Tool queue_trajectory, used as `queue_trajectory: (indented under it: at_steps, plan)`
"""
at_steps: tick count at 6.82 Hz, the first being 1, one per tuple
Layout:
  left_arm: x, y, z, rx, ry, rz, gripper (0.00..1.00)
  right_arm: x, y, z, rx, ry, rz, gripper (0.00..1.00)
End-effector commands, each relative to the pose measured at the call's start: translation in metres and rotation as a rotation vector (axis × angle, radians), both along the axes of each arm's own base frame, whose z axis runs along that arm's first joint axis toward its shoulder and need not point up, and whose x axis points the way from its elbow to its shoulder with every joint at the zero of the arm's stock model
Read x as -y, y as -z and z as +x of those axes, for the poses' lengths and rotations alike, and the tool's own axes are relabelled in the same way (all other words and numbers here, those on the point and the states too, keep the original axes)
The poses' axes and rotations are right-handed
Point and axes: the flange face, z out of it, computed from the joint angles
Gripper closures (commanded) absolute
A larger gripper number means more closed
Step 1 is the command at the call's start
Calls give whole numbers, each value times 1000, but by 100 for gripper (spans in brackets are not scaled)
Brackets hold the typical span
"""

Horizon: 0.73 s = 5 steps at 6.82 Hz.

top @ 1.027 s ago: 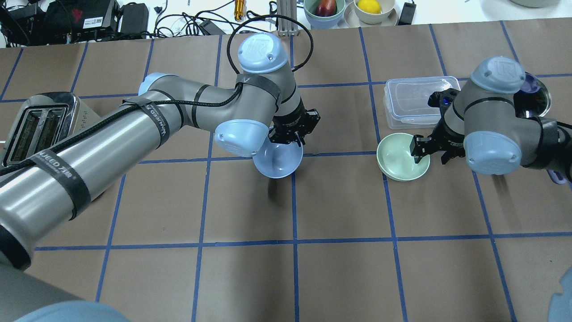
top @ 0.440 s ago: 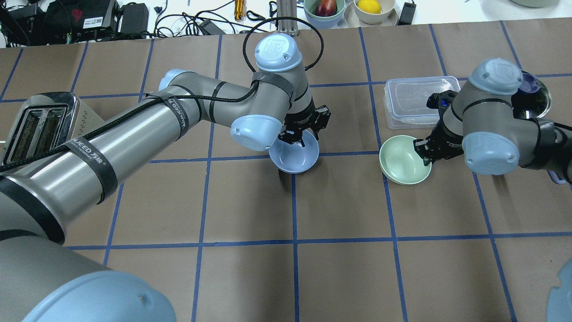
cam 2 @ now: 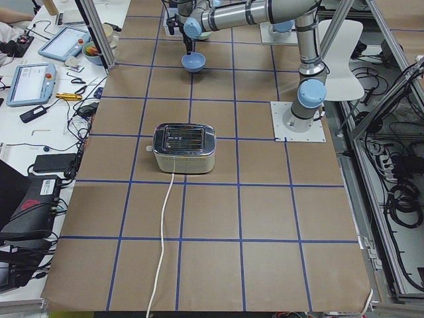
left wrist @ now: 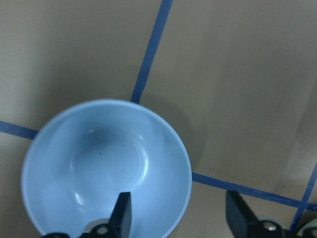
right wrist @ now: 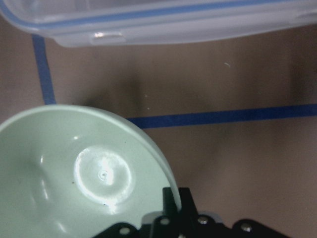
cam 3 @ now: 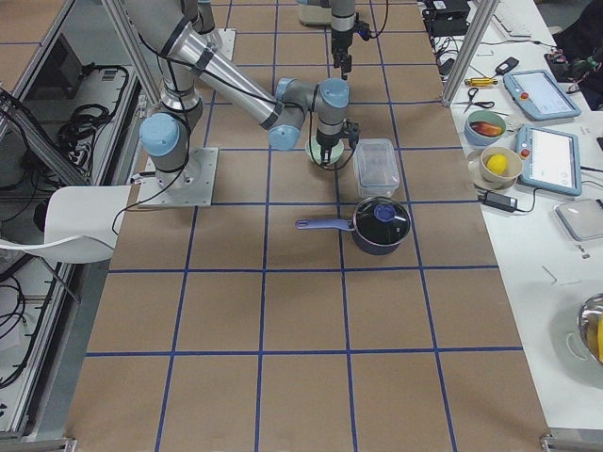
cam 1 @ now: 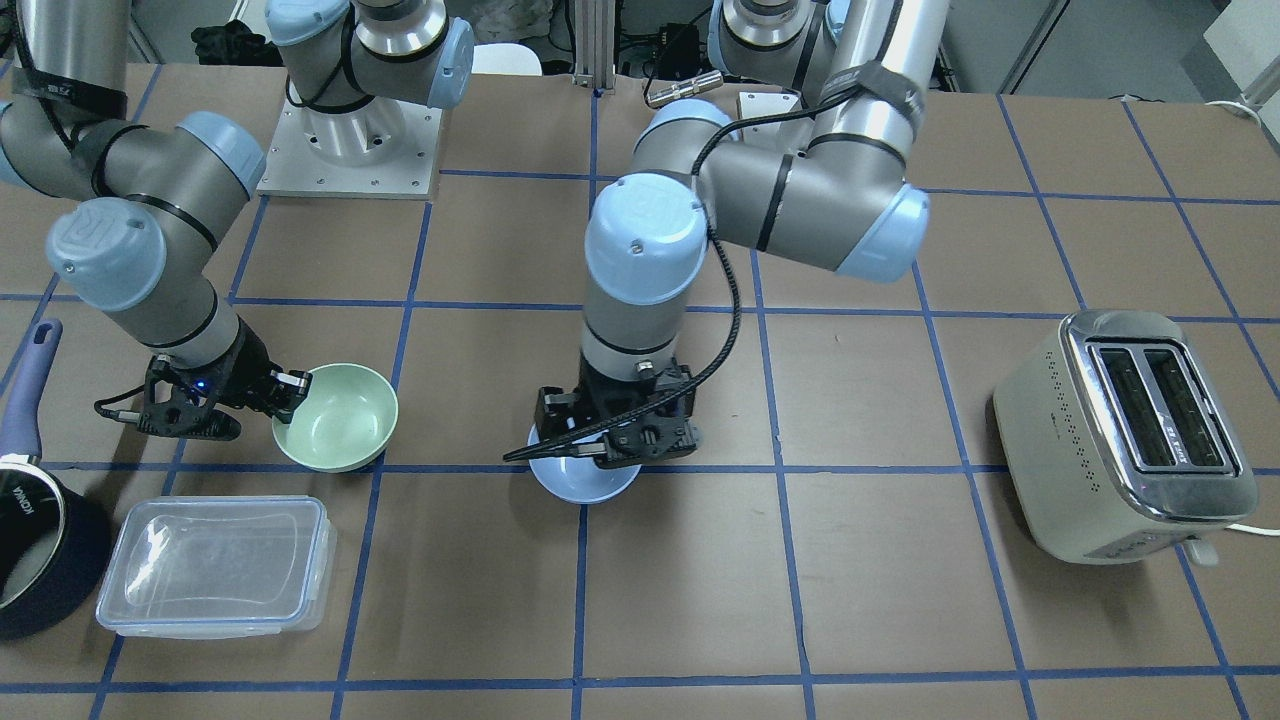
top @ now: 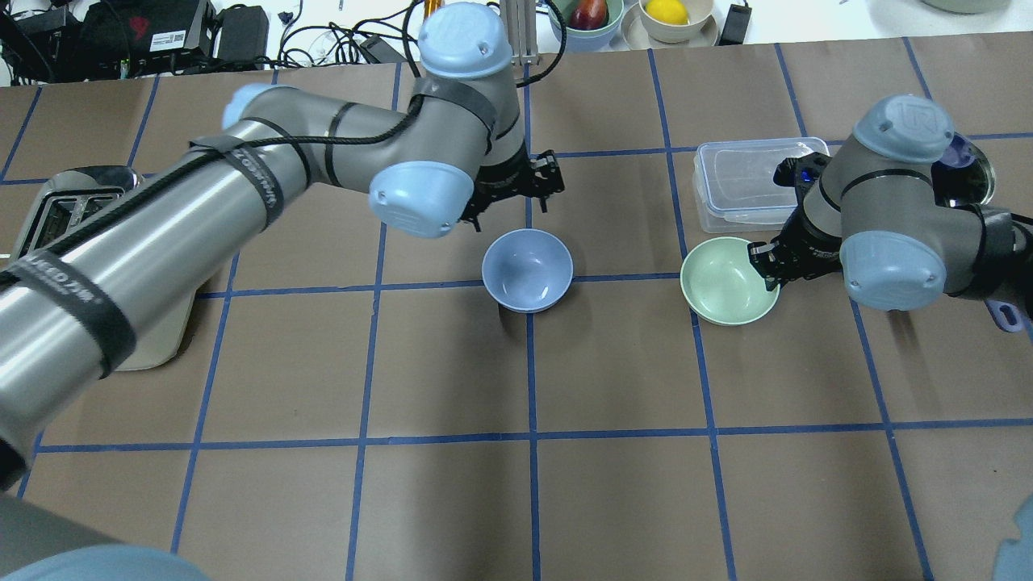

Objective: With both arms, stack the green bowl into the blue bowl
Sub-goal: 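Set the blue bowl down and open the left gripper, then lower the green bowl into the blue bowl with right gripper while left withdraws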

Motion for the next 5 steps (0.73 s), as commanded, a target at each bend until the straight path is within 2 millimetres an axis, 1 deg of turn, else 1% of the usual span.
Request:
queue_trajectory:
  at_steps: [1, 2, 3, 4, 5]
  plan:
    - [8, -70, 133, 106, 193, 35, 0, 17, -40, 28, 75, 22, 2, 100]
    - [0, -109, 191, 108, 198, 24, 0, 27, -61, 64, 78, 12, 9, 100]
    - [-21, -143, 221, 104, 187, 14, 0, 37, -75, 95, 102, 22, -3, 100]
    - [-45, -164, 218, 96, 191, 8, 0, 44, -72, 127, 186, 51, 10, 100]
    - [-43, -180, 213, 50, 179, -40, 0, 41, -68, 164, 194, 63, 30, 100]
